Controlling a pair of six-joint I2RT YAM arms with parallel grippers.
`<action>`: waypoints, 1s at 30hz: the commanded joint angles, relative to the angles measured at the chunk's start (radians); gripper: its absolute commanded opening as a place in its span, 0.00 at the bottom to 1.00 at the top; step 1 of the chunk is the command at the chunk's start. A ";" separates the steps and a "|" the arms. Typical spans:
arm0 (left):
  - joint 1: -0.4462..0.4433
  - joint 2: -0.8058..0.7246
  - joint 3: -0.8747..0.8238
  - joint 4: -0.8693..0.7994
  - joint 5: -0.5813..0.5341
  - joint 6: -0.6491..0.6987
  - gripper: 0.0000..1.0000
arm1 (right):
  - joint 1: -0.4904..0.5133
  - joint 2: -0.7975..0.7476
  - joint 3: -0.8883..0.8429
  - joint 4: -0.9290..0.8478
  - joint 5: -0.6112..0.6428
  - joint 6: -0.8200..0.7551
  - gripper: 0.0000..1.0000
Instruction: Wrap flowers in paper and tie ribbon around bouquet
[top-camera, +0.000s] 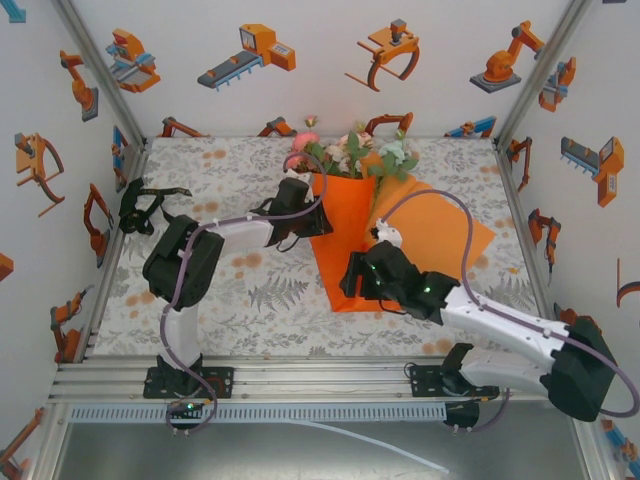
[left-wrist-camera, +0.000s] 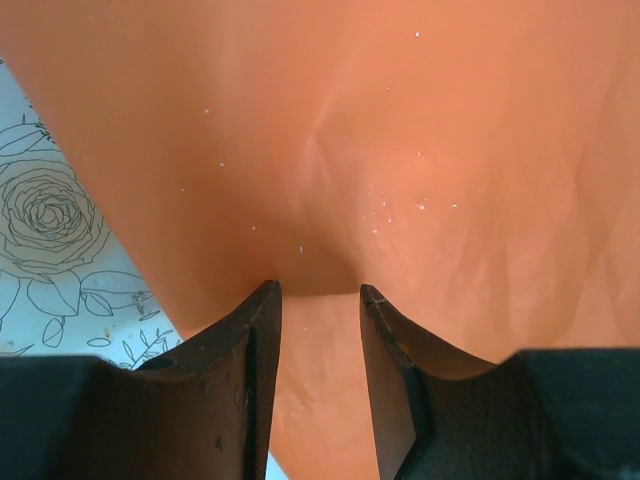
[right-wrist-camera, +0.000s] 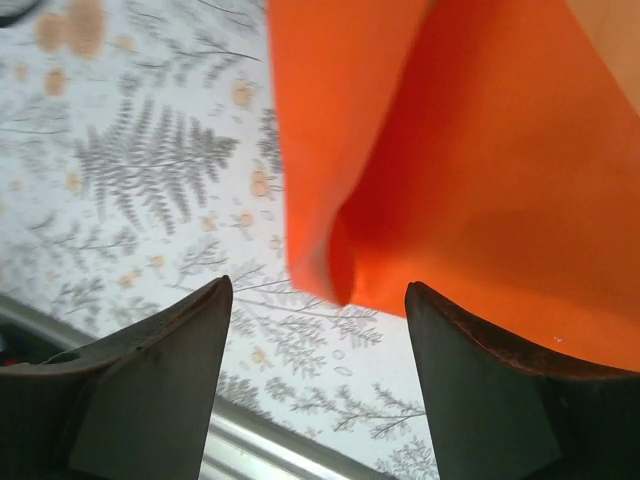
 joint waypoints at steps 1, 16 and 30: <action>-0.003 0.037 0.037 0.021 -0.005 -0.032 0.40 | 0.067 -0.021 0.066 0.066 -0.052 -0.047 0.62; 0.051 0.049 0.070 0.052 0.000 -0.019 0.41 | -0.025 0.463 -0.038 0.473 -0.181 -0.101 0.05; 0.216 0.327 0.465 -0.060 -0.100 0.118 0.42 | -0.023 0.427 -0.139 0.490 -0.257 0.000 0.04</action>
